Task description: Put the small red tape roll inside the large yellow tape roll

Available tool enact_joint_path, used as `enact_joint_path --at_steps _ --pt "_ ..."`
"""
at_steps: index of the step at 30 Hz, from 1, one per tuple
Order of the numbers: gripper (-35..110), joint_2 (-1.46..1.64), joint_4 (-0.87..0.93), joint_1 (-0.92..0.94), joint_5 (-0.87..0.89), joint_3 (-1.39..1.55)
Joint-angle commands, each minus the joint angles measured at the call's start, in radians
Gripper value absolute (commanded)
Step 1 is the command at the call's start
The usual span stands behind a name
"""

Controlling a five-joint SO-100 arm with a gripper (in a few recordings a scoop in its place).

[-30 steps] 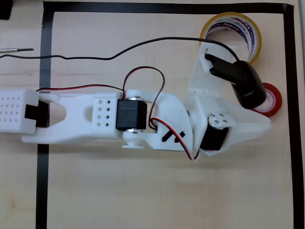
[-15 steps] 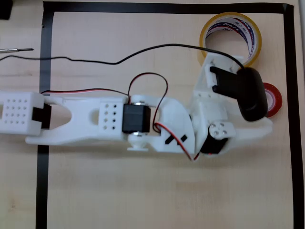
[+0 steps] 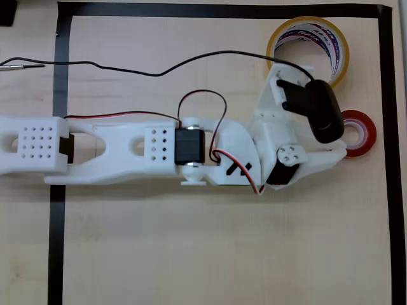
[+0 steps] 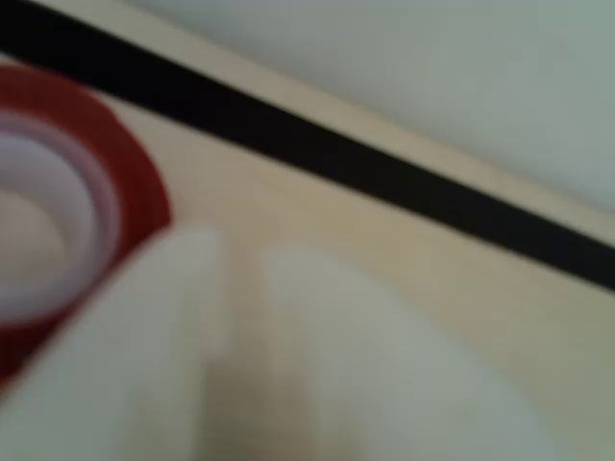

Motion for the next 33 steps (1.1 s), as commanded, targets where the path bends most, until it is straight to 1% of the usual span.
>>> enact_joint_path --at_steps 1,10,17,21,28,32,33 --pt "0 0.061 -0.026 -0.028 0.025 -0.077" --pt "0 -0.012 -0.034 -0.089 0.021 -0.074" --pt "0 -0.017 -0.057 -0.080 0.025 -0.043" --pt "0 -0.017 -0.035 -0.075 0.028 -0.040" --pt "0 -0.026 0.109 -0.067 0.029 -0.095" --pt "0 -0.100 0.287 -0.064 0.029 -0.265" --pt "0 -0.095 0.322 -0.064 0.029 -0.268"
